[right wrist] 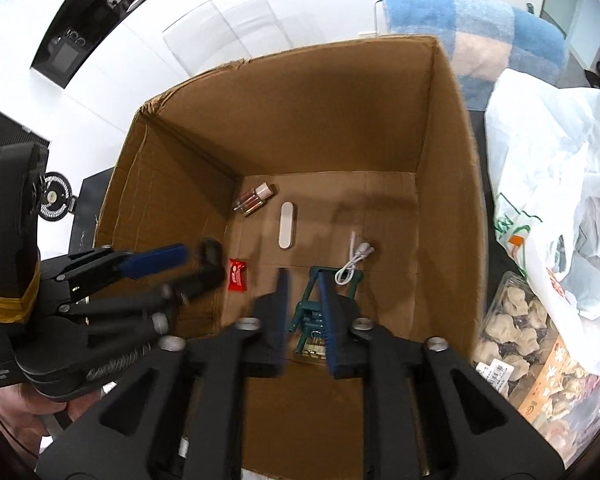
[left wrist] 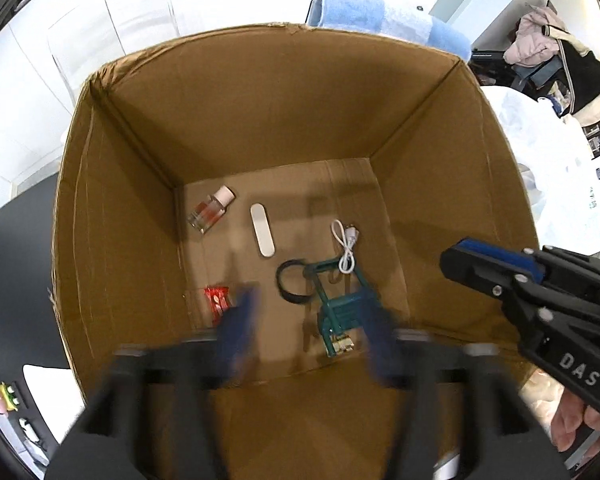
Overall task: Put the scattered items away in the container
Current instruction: 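Open the right tool over the box while the left releases the hair tie, then withdraw both open tools from the box back over the mat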
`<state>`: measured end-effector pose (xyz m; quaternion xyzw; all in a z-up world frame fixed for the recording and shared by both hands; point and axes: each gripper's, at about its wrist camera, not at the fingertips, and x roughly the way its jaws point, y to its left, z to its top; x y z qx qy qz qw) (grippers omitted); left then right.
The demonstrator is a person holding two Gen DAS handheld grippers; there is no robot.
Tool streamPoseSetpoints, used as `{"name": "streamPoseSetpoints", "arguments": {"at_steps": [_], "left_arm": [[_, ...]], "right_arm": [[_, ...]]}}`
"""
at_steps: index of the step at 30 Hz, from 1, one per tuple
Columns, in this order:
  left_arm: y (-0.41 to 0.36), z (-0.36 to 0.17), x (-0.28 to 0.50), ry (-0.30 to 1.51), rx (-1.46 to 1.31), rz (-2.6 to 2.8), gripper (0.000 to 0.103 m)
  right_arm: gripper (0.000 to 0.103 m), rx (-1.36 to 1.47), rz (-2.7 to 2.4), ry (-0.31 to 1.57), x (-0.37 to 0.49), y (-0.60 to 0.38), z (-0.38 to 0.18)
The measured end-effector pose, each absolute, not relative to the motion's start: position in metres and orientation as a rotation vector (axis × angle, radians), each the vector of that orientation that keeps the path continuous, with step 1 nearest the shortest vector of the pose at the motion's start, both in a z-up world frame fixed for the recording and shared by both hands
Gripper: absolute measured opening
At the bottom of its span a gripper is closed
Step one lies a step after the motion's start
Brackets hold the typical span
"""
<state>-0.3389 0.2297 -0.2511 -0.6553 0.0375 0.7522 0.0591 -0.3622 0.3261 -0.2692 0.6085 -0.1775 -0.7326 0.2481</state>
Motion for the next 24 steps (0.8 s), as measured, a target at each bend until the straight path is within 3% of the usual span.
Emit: {"name": "streamPoseSetpoints", "arguments": {"at_steps": [2, 9, 14, 21, 24], "left_arm": [[0.228, -0.246, -0.335, 0.118, -1.972, 2.292, 0.077], [0.222, -0.23, -0.322, 0.136, -1.958, 2.322, 0.078], [0.219, -0.208, -0.309, 0.125, -1.908, 2.356, 0.082], [0.208, -0.179, -0.292, 0.08, -1.862, 2.417, 0.098], [0.203, -0.171, -0.284, 0.06, -1.861, 2.434, 0.099]], "right_arm": [[0.051, 1.651, -2.023, -0.49, -0.359, 0.33, -0.264], [0.069, 1.645, -2.076, -0.526, -0.344, 0.342, -0.247], [0.102, 1.603, -2.15, -0.54, -0.333, 0.344, -0.225], [0.103, 1.576, -2.155, -0.624, -0.317, 0.346, -0.201], [0.103, 1.566, -2.145, -0.655, -0.31, 0.347, -0.193]]}}
